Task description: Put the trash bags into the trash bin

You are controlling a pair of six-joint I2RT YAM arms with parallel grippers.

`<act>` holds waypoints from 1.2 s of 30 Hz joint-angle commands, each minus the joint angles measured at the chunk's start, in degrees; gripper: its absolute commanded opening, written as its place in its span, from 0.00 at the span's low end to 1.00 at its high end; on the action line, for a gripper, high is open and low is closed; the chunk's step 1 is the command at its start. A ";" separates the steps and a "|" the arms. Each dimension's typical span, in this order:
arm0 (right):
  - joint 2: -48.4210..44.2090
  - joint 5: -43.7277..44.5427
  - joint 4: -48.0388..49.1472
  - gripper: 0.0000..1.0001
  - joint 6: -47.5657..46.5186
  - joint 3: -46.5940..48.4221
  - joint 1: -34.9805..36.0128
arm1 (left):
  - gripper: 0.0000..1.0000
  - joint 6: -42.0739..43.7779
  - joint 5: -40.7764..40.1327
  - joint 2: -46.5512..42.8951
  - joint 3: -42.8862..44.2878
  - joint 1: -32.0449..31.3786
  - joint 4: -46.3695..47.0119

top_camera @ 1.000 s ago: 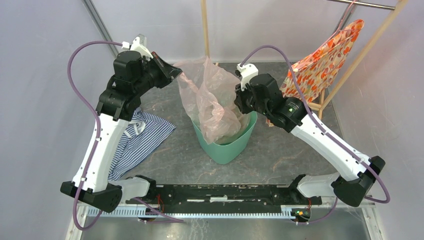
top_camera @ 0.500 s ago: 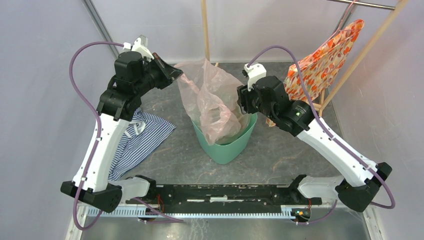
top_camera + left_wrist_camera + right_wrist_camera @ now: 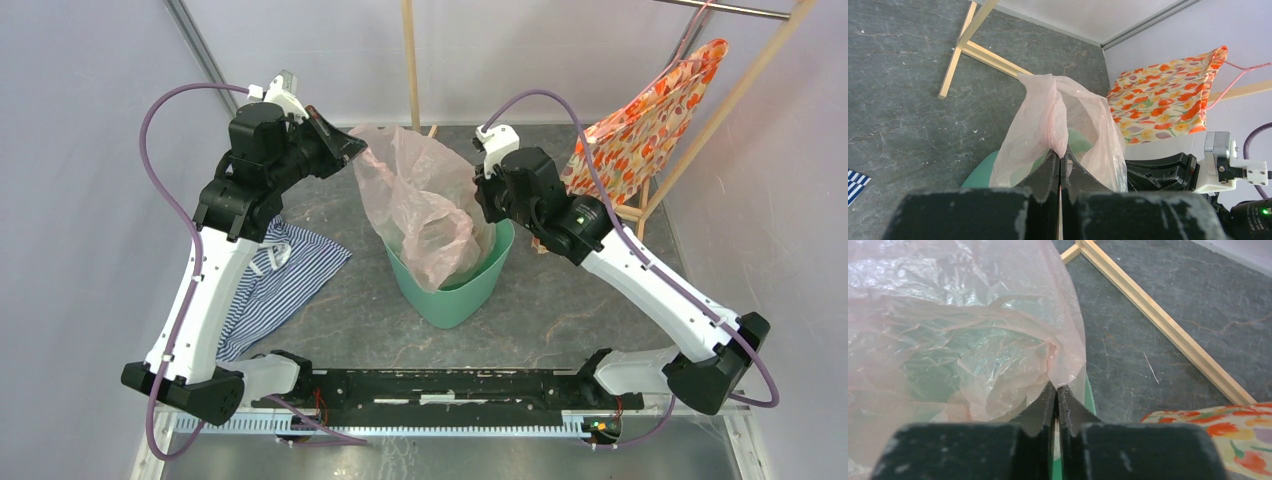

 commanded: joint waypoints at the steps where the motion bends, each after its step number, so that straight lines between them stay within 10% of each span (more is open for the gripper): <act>1: -1.91 -5.32 3.59 0.03 1.73 -0.78 0.31 | 0.02 0.90 2.68 -1.11 -0.05 -0.17 2.07; 13: 3.12 -3.46 6.21 0.05 1.65 -9.00 3.61 | 0.02 1.44 7.96 -5.33 -7.89 -4.43 2.01; 22: 4.95 0.38 0.98 0.57 0.16 0.10 3.59 | 0.02 0.38 6.14 -10.42 -16.13 -6.81 2.07; 36: -9.24 4.24 -8.35 0.85 3.18 0.90 3.58 | 0.02 3.24 1.59 -8.37 -17.44 -6.90 3.44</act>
